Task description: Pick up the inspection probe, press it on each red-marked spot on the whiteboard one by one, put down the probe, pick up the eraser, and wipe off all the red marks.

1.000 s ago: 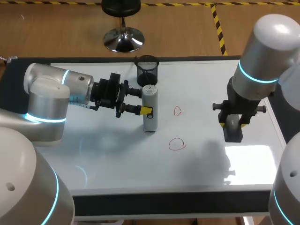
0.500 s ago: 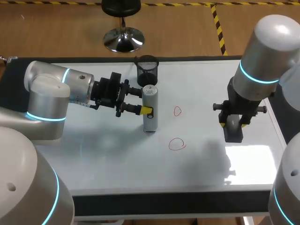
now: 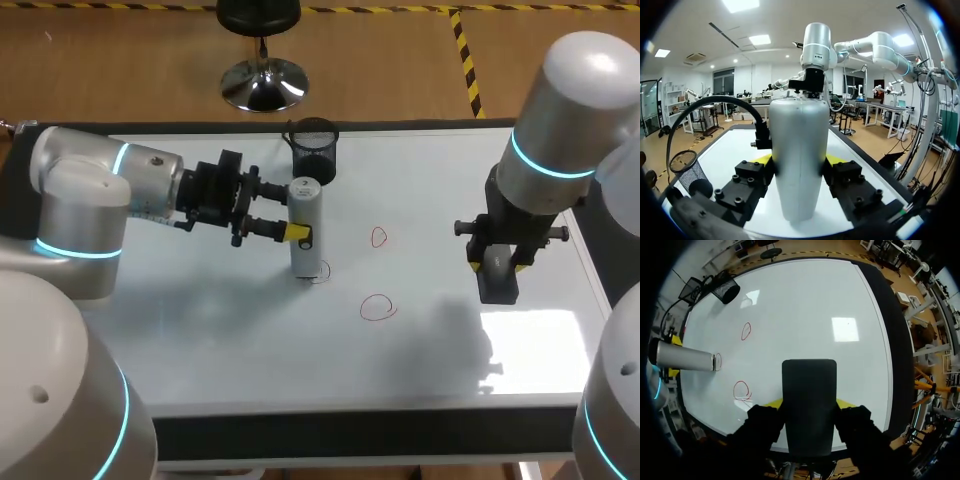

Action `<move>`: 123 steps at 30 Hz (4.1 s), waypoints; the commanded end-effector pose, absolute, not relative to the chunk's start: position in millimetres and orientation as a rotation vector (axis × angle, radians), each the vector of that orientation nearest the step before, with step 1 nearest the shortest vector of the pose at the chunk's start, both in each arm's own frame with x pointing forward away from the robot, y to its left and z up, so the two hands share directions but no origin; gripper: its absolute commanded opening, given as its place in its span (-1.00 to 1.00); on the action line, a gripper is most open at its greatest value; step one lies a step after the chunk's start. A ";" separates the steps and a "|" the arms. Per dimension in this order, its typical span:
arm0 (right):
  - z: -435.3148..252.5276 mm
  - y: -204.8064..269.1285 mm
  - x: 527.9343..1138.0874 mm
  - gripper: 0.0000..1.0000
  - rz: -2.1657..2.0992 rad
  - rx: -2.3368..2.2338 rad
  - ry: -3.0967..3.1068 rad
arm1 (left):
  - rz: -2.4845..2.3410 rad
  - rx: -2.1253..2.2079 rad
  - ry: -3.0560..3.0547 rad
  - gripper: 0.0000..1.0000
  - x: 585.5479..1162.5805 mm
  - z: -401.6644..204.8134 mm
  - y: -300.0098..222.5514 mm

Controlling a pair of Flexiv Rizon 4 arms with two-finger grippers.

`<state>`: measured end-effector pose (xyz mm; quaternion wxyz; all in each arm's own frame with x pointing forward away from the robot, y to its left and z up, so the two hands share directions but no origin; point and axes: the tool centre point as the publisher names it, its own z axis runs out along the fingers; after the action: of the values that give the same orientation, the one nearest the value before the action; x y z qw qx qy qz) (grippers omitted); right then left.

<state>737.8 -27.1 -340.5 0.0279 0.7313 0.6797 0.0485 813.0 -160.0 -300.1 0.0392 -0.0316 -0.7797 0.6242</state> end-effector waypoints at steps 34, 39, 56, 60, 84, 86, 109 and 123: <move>-339.2 -28.2 736.6 -1.00 0.152 2.256 2.098 | 1.916 -0.038 -2.434 -1.00 785.8 -284.8 -44.5; -339.2 -28.2 736.6 -1.00 0.152 2.256 2.098 | 1.917 -0.006 -2.447 -1.00 783.0 -286.5 -25.3; -339.2 -28.2 736.6 -1.00 0.152 2.256 2.098 | 1.937 0.107 -2.482 -1.00 766.9 -305.1 28.1; -339.2 -28.2 736.6 -1.00 0.152 2.256 2.098 | 1.943 0.110 -2.468 -1.00 766.4 -311.2 29.4; -335.3 -26.2 737.9 -1.00 0.158 2.254 2.078 | 1.948 0.094 -2.448 -1.00 767.1 -314.3 26.5; -325.8 -21.1 737.3 -1.00 0.191 2.248 2.060 | 1.948 0.094 -2.448 -1.00 767.1 -314.3 26.5; -300.4 75.9 691.4 -1.00 0.346 2.149 2.036 | 1.948 0.094 -2.448 -1.00 767.1 -314.3 26.5; -311.7 139.4 679.4 -1.00 0.330 2.086 2.124 | 1.955 0.054 -2.479 -1.00 769.1 -288.9 32.8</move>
<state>676.6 112.3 -306.7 0.0581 0.6919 0.7085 0.1262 772.5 29.1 -299.4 -0.0062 0.0173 -0.7823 0.6226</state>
